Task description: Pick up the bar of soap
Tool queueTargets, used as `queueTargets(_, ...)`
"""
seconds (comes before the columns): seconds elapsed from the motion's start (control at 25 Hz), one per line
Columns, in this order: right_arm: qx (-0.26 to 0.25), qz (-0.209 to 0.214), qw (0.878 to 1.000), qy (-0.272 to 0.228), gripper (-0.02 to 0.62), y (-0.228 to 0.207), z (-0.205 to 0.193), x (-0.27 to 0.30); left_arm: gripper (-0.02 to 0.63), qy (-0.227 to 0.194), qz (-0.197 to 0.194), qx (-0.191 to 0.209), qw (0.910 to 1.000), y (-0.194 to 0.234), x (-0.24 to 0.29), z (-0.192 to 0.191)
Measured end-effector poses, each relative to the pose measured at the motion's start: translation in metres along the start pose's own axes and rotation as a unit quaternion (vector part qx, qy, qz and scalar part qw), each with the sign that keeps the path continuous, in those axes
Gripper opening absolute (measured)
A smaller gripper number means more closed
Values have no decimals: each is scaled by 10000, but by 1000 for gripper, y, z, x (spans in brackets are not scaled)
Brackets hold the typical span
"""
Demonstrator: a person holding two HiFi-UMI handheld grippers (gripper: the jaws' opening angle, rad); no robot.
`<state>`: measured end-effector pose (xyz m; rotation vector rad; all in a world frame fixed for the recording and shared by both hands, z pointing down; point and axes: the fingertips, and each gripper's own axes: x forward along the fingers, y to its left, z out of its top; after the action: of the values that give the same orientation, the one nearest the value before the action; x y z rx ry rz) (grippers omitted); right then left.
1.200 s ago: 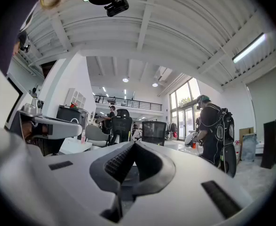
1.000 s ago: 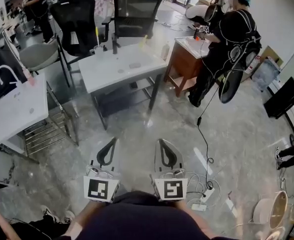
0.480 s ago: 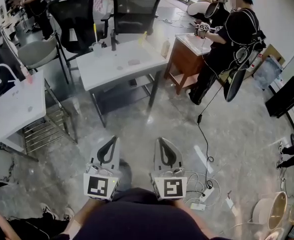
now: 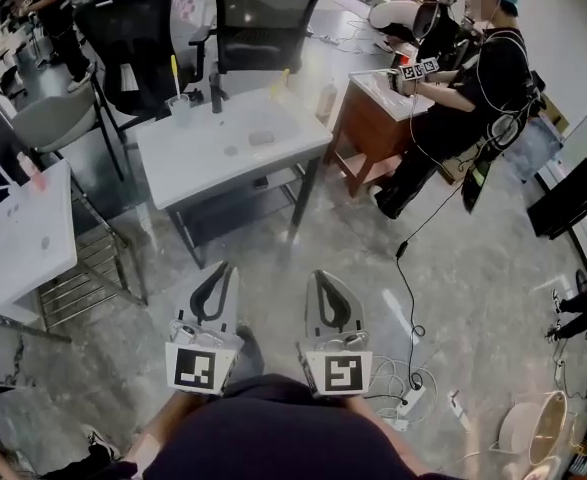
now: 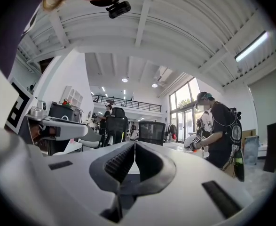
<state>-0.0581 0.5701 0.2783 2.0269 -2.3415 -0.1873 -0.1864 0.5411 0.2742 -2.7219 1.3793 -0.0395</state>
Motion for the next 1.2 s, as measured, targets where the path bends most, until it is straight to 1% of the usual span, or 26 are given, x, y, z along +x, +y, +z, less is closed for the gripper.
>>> queueTargets(0.32,30,-78,9999,74,18,-20,-6,121,30,-54,-142,37,9999,69,107,1)
queueTargets(0.48,79,-87,9999,66,18,-28,-12,174,50,3,-222,81,9997,97,150,-5)
queueTargets(0.64,191,-248,9994,129,18,-34,-15,217,64,-11,-306,60,9995,124,184,-9)
queueTargets(0.76,139,-179,9997,100,18,-29,-20,241,72,-28,-362,45,9993,142,201,-16)
queueTargets(0.88,66,-196,9997,134,18,-29,-24,252,78,-86,-417,1,9991,153,215,-20)
queueTargets(1.04,18,-333,9991,271,18,-34,-28,259,95,-113,-595,35,9982,155,226,-23)
queueTargets(1.2,-51,-312,9993,210,18,-36,-24,268,111,-133,-665,-4,9977,158,234,-24)
